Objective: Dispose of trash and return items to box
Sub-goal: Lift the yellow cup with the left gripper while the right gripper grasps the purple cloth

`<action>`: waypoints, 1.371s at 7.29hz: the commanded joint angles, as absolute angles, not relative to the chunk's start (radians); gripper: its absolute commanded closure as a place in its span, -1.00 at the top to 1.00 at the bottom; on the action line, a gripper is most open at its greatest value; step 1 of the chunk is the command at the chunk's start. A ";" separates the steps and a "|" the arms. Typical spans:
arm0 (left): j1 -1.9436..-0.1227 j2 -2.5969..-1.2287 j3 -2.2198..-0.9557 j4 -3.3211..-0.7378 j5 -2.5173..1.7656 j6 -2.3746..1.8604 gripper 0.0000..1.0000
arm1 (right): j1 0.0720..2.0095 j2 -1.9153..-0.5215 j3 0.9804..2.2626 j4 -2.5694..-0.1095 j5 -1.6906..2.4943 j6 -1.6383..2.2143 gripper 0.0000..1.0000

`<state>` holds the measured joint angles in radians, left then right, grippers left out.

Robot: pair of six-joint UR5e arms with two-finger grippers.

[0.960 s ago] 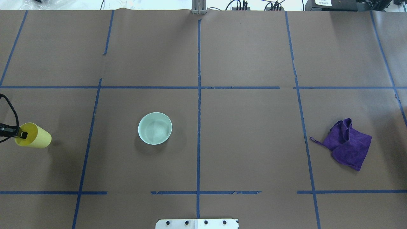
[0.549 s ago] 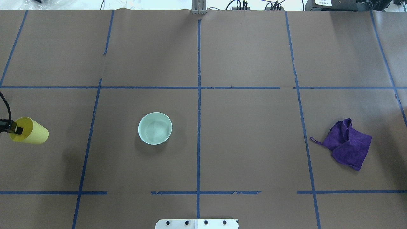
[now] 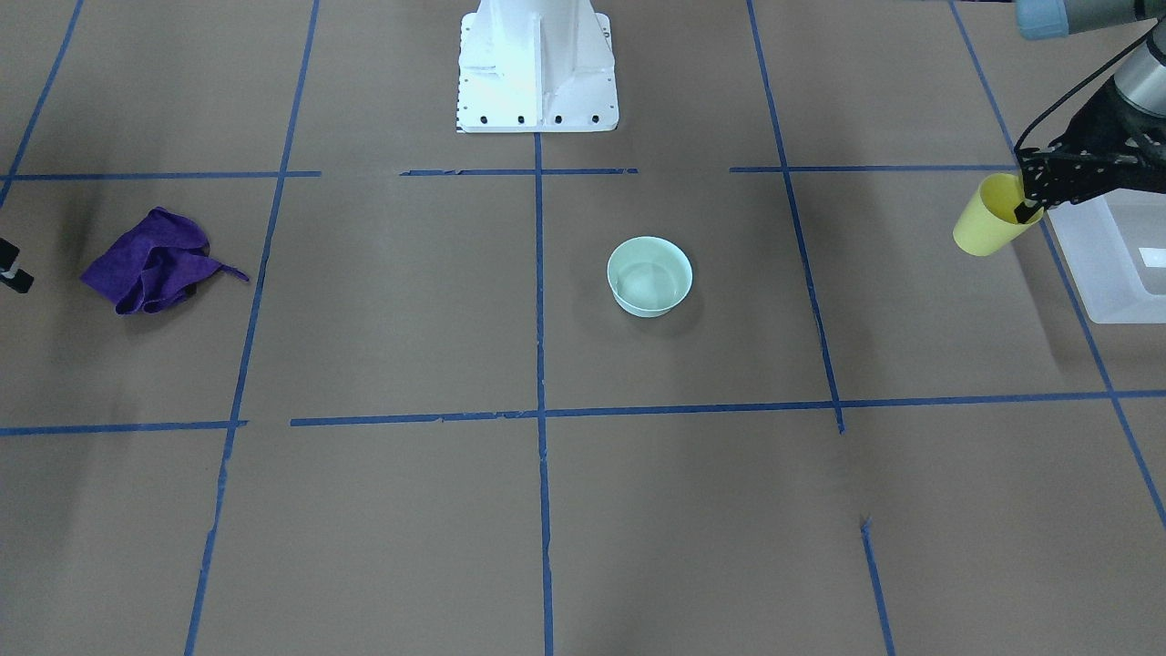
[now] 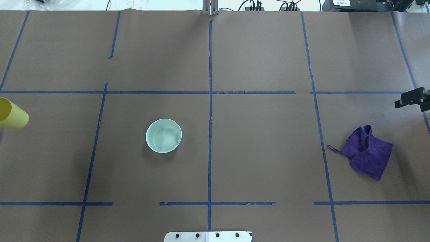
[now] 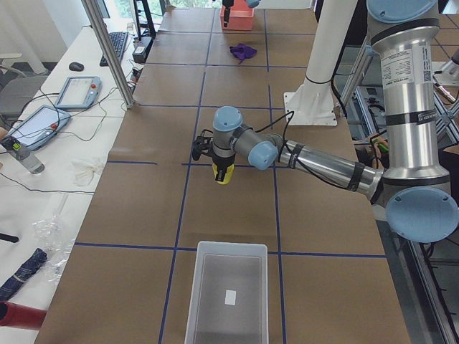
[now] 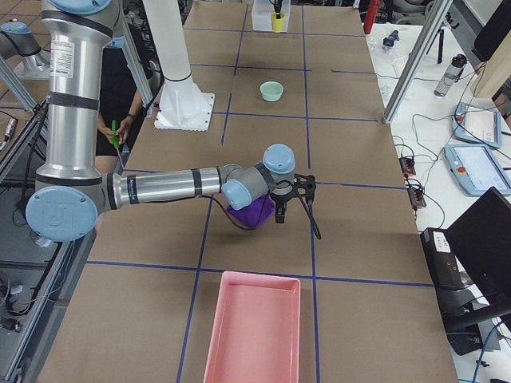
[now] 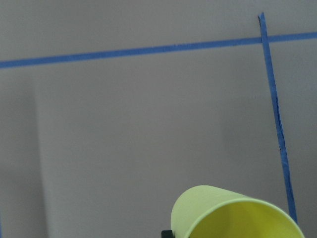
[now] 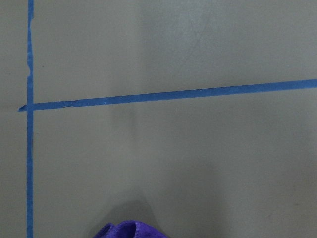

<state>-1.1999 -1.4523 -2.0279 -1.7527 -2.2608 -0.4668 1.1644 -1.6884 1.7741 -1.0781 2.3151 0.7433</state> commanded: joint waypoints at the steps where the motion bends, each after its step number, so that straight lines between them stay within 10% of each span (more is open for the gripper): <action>1: -1.340 -1.589 -2.036 -1.507 -2.250 -0.271 -1.00 | 1.009 -1.687 1.784 -1.052 2.217 0.826 1.00; 8: -1.519 -1.692 -1.884 -1.387 -2.207 0.030 -1.00 | 0.799 -1.719 1.793 -1.066 2.137 0.864 1.00; 9: -1.540 -1.700 -1.850 -1.387 -2.206 0.076 -1.00 | 0.796 -1.726 1.793 -1.068 2.135 0.864 0.87; 10: -1.552 -1.700 -1.832 -1.390 -2.204 0.095 -1.00 | 0.790 -1.732 1.793 -1.068 2.137 0.862 0.00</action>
<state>-1.5340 -1.6954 -1.8627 -1.3873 -2.2060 0.0586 0.7994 -1.7236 1.7936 -1.0669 2.1384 0.8633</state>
